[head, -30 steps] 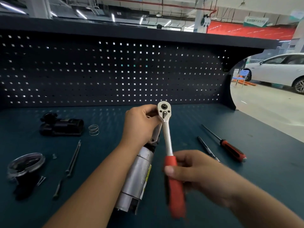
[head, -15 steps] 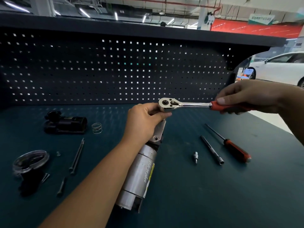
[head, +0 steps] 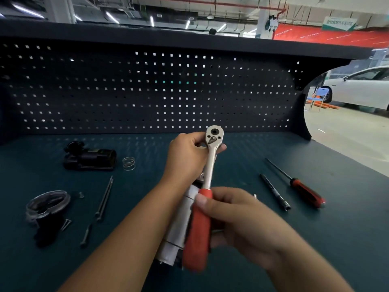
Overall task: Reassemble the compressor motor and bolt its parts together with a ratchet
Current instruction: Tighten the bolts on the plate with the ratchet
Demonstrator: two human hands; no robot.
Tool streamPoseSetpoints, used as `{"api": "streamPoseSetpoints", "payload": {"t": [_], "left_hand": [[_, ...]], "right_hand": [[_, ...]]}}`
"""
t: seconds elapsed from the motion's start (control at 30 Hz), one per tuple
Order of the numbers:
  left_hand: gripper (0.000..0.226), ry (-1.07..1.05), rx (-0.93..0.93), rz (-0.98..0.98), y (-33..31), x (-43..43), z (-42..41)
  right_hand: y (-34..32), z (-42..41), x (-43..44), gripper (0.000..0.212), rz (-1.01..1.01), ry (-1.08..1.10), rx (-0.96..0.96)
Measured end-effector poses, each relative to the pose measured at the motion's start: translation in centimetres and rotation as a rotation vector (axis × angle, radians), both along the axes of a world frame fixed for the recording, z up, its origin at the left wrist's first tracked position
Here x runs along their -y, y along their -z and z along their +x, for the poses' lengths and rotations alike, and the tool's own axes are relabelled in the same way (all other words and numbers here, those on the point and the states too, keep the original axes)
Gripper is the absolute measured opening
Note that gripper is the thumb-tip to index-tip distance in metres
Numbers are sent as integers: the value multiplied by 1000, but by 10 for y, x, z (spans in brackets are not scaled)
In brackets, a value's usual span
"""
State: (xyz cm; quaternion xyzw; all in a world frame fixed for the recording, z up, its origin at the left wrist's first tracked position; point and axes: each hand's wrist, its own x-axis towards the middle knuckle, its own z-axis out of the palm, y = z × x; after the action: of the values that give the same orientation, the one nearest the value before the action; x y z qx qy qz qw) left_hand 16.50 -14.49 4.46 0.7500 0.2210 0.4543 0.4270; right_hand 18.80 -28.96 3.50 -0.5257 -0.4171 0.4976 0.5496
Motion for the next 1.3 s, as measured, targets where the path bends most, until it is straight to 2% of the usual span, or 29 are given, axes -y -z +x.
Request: {"api": "streamPoseSetpoints", "payload": {"t": [0.1,0.2,0.33,0.43,0.47,0.57,0.6,0.7,0.83,0.97,1.07,1.13,1.23,1.3], "left_hand": [[30,-12,0,129,0,0,0],[23,-56,-53,249,-2,-1,0],[18,-102,-100,275,-2,-2,1],[27,-82,-94,285,-1,-5,1],[23,-65,-88,287,-1,-5,1],[3,-49,-82,299,-1,-2,3],[6,-59,-71,311,-1,-2,4],[9,-69,-49,303,0,-3,5],[7,-71,-53,302,1,-4,4],[26,-100,-76,356,2,-5,3],[25,-108,-102,401,5,-5,5],[21,-142,-86,401,7,-4,7],[32,-160,-30,427,9,-5,10],[39,-195,-148,498,5,-4,11]], "right_hand": [[7,-15,-15,38,67,24,-101],[15,-13,-17,38,70,42,-127],[14,20,10,29,-9,46,-9],[1,68,39,60,-93,162,160],[-6,86,46,62,-118,233,198],[-31,132,56,23,-66,370,134],[-36,141,59,20,-9,359,112],[-35,156,60,30,172,391,43],[-10,134,53,20,272,522,-17],[22,72,54,20,219,401,90],[41,15,32,29,181,273,-44],[46,-13,12,26,217,282,-145],[44,-36,-6,15,268,319,-229],[38,-41,-10,11,293,314,-221]]}}
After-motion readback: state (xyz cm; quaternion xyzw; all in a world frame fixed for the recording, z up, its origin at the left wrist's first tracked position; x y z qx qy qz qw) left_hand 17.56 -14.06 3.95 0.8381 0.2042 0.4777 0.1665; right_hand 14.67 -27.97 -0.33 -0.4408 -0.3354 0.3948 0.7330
